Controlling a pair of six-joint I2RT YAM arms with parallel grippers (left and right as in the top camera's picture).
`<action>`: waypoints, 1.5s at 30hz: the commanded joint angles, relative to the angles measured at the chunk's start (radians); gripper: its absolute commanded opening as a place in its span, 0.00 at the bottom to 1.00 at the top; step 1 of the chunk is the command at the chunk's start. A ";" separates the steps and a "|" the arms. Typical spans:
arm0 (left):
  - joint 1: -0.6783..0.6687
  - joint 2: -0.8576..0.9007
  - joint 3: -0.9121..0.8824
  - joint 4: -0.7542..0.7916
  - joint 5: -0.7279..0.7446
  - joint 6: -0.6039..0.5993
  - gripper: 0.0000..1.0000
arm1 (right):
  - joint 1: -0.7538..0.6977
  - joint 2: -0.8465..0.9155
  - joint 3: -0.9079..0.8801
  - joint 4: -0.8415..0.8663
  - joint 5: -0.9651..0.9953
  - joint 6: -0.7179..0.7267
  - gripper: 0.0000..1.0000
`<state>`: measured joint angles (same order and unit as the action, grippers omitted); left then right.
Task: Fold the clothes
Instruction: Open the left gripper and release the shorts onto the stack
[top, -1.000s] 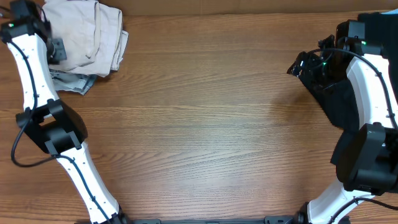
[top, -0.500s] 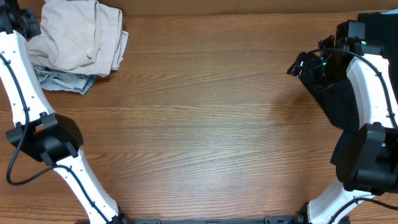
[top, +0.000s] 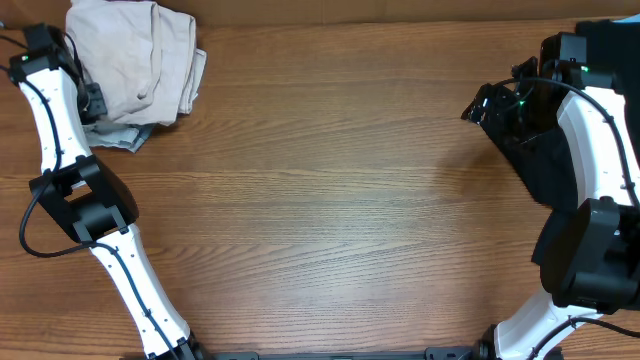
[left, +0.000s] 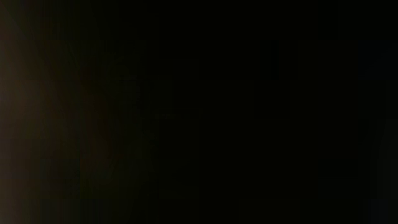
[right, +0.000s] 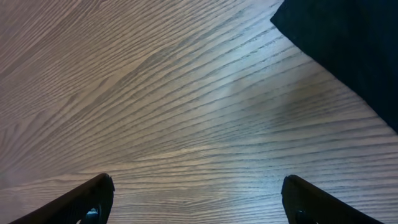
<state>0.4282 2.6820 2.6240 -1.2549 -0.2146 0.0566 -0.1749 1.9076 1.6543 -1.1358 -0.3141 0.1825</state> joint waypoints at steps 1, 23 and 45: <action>0.013 -0.018 0.001 -0.016 -0.006 -0.036 0.04 | 0.006 0.002 0.000 0.013 0.000 0.002 0.90; -0.105 -0.609 0.030 -0.091 0.389 -0.038 0.72 | 0.012 -0.098 0.463 -0.251 0.000 -0.178 0.93; -0.227 -0.674 0.029 -0.196 0.398 -0.038 1.00 | 0.025 -0.476 0.665 -0.458 0.029 -0.209 1.00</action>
<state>0.2024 2.0266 2.6518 -1.4513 0.1696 0.0212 -0.1535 1.4395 2.3047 -1.5776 -0.2852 -0.0193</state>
